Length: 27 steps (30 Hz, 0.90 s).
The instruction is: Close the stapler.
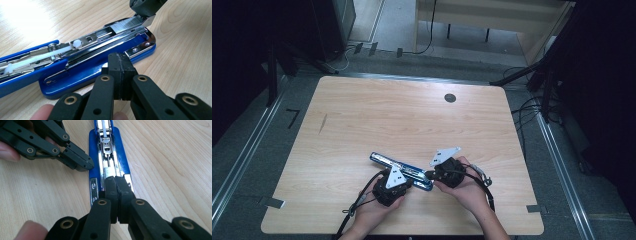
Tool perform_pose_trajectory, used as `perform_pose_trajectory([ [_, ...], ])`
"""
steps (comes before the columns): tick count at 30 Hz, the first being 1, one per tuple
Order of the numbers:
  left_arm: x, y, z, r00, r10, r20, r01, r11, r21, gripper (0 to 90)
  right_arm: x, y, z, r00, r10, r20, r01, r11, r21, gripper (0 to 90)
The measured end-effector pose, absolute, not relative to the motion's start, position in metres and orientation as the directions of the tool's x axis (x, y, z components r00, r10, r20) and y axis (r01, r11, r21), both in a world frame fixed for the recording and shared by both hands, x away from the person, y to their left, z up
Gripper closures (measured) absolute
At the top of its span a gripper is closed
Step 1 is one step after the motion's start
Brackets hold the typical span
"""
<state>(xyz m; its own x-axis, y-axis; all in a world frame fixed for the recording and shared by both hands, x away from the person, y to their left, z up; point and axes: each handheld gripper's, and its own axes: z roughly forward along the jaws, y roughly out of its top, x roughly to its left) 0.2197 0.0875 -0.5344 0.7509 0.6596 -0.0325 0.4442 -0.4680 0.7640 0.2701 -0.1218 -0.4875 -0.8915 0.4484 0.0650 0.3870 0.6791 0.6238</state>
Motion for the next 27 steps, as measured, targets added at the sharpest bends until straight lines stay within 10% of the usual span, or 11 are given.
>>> perform_pose_trajectory([
  [11, 0.219, 0.088, -0.534, 0.744, 0.667, -0.032, 0.443, -0.457, 0.771, 90.0, 0.269, -0.123, -0.483, -0.877, 0.478, 0.040, 0.382, 0.647, 0.660, 87.9],
  [20, 0.223, 0.098, -0.533, 0.705, 0.704, -0.083, 0.475, -0.382, 0.793, 90.0, 0.258, -0.130, -0.493, -0.865, 0.499, 0.041, 0.375, 0.591, 0.714, 57.5],
  [27, 0.226, 0.107, -0.531, 0.671, 0.727, -0.144, 0.503, -0.305, 0.809, 90.0, 0.251, -0.141, -0.502, -0.851, 0.522, 0.057, 0.400, 0.574, 0.714, 53.8],
])
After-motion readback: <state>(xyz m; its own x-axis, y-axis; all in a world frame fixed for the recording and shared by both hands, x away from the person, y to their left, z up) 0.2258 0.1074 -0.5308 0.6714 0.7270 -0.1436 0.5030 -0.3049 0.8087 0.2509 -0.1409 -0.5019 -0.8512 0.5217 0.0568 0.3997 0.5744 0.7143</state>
